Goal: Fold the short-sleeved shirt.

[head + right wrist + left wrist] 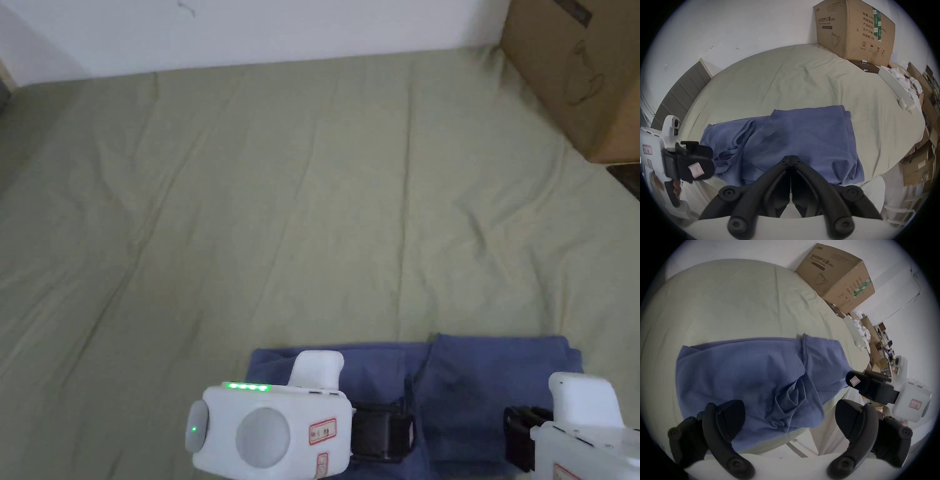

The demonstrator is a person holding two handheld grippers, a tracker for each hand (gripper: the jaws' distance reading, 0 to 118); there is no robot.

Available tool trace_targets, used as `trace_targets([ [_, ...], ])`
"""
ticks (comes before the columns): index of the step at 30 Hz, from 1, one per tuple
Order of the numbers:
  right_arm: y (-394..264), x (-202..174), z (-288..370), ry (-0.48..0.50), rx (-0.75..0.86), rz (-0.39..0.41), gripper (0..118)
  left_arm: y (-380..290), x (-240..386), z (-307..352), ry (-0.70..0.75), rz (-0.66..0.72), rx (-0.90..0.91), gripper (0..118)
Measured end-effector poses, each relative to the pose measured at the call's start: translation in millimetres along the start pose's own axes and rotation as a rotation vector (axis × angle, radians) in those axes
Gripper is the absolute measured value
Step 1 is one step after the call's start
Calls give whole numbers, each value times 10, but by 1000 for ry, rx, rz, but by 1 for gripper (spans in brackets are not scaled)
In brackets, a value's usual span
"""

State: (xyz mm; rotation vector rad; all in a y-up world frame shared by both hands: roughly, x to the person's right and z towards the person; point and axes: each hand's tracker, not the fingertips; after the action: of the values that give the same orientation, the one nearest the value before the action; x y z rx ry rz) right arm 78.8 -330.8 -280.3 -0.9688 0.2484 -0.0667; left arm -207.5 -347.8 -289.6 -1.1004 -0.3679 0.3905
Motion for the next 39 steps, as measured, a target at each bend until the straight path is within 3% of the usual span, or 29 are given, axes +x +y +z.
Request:
trace_targets([
  [3, 16, -2, 22, -11, -2, -2, 0, 149, -70, 325, -65, 37, 92, 111],
  [5, 28, -10, 44, 18, 2, -12, 0, 254, -132, 530, -135, 75, 148, 105],
  [6, 40, -15, 50, 24, 9, -12, 0, 288, -182, 603, -157, 105, 176, 83],
  [7, 50, -37, 60, 22, 13, -9, 0, 312, -222, 638, -171, 134, 204, 49],
  [8, 56, -50, 64, 22, 19, -5, 0, 332, -240, 721, -156, 154, 220, 49],
  [9, 60, -53, 64, 25, 24, -5, 0, 336, -284, 701, -118, 159, 210, 35],
  [10, 68, -50, 61, 28, 25, -6, 0, 327, -306, 623, -63, 154, 195, 13],
  [11, 71, -52, 61, 31, 25, -6, 0, 302, -337, 540, 17, 143, 174, 2],
  [13, 69, -54, 62, 30, 25, -4, 0, 266, -391, 303, 48, 135, 76, 3],
  [16, 66, -32, 54, 27, 20, -7, 0, 151, -446, -80, -23, 161, -14, 3],
  [20, 63, -6, 90, 22, 24, -18, 0, 58, -261, -464, 6, 57, -108, 3],
  [24, 61, 17, 129, 20, 28, -20, 0, 60, -129, -377, -83, 107, -115, 3],
  [27, 72, 20, 106, 17, 22, -16, 0, 26, 11, -381, -190, 70, -130, 3],
  [31, 87, 1, 85, 21, 19, -21, 0, -89, 138, -606, -96, -30, -222, 3],
  [39, 165, -45, 216, 20, 47, -10, 0, 174, -251, 21, -204, 100, -42, 3],
])
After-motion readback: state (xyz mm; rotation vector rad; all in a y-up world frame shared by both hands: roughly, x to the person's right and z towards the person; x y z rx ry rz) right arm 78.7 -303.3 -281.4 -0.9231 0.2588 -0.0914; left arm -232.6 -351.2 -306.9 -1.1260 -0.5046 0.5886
